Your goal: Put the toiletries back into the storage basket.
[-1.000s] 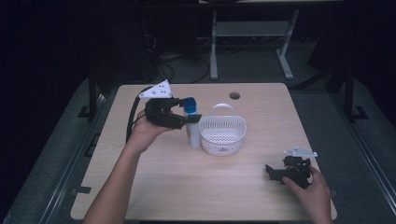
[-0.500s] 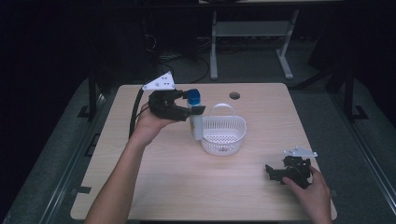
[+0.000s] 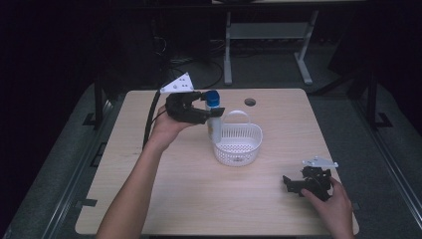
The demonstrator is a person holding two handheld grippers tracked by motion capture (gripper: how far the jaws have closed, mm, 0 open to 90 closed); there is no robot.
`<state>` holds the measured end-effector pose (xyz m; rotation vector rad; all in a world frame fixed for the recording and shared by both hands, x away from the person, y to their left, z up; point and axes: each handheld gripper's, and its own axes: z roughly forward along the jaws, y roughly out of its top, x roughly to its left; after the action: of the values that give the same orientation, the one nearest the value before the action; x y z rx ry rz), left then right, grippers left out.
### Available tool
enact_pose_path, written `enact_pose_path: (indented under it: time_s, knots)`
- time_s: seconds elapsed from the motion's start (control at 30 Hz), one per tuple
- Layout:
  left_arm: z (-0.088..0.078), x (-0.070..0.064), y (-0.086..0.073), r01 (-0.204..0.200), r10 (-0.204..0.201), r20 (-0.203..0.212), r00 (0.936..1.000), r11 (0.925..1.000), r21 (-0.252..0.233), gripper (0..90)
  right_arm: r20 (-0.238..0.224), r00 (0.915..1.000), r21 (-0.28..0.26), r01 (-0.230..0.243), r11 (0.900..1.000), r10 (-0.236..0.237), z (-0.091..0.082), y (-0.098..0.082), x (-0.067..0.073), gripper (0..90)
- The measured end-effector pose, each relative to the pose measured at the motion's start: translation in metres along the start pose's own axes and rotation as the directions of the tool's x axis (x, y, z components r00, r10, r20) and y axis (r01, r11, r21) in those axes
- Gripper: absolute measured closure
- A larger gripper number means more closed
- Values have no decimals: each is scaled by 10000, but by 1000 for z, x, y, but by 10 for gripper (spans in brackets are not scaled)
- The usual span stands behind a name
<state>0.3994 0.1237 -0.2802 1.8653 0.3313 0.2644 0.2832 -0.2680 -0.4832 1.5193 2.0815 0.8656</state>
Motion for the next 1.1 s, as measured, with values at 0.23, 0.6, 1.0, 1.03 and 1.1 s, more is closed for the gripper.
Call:
enact_pose_path:
  time_s: [0.23,0.6,1.0,1.03,1.1]
  knots:
    - [10,2,-3,-2,2,-7,10000,10000,47,365,-2,10000,-2,5,10000,-5,0,0,0,0]
    - [21,4,-11,-1,0,48,10000,9998,201,365,5,10000,-1,3,10000,-3,0,0,0,0]
    - [30,4,-22,36,-39,101,9999,9997,234,365,5,10000,0,1,10000,-1,0,0,0,0]
    - [30,4,-23,25,-28,93,10000,9997,254,365,6,10000,-1,8,10000,-8,0,0,0,0]
    - [32,4,-27,31,-33,94,10000,9996,296,365,5,10000,-6,16,10000,-16,0,0,0,0]
